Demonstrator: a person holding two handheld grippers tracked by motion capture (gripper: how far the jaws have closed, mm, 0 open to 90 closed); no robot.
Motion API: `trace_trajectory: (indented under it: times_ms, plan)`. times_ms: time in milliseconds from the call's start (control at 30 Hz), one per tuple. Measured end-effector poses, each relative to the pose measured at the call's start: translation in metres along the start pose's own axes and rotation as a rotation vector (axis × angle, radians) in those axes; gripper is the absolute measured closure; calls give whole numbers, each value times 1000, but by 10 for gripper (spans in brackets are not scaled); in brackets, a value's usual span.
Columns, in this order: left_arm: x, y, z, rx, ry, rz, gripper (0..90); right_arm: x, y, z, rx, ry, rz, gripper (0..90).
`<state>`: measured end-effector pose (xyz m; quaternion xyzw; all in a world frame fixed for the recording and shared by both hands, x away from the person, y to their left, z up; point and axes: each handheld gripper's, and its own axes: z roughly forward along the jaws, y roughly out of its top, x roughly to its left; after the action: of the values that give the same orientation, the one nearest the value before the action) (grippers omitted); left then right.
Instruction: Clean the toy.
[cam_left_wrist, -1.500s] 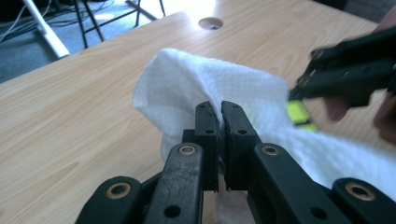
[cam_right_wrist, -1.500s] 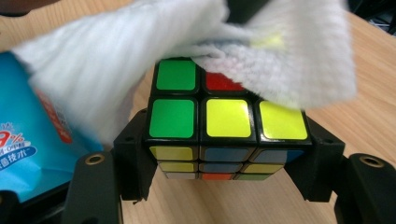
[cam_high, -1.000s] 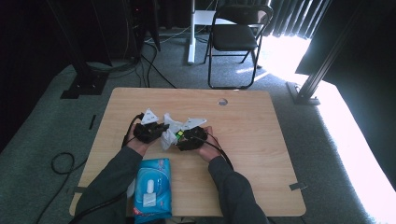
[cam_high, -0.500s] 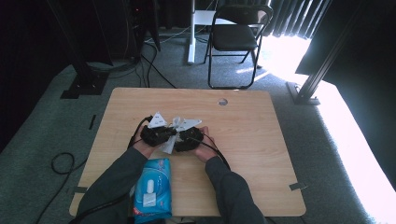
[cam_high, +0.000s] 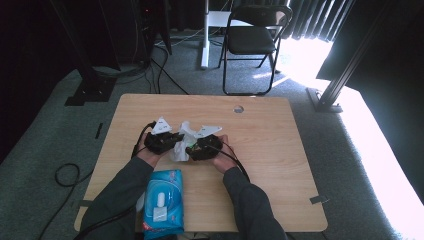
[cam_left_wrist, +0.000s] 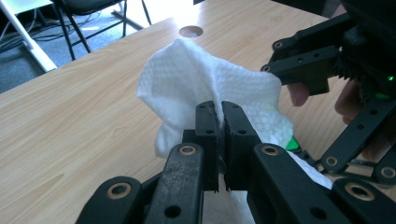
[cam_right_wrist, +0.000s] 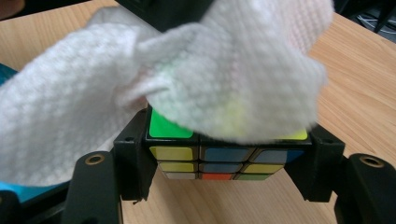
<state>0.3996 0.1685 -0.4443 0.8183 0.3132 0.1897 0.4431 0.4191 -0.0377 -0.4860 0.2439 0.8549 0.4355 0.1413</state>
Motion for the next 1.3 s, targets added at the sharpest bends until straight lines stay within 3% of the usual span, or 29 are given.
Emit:
trace_trajectory:
  times_ms: [400,600,867,1300]
  plan:
    - [1,-5,1,29,5,9,865,-5,0,1,17,-61,37,342]
    - [-3,-6,6,54,-9,21,865,-8,1,-2,-2,-79,66,342]
    - [-3,-11,15,92,-9,19,866,-9,7,-9,-25,-80,81,342]
    - [-9,-11,23,137,-12,53,866,-14,10,-14,-69,-68,132,342]
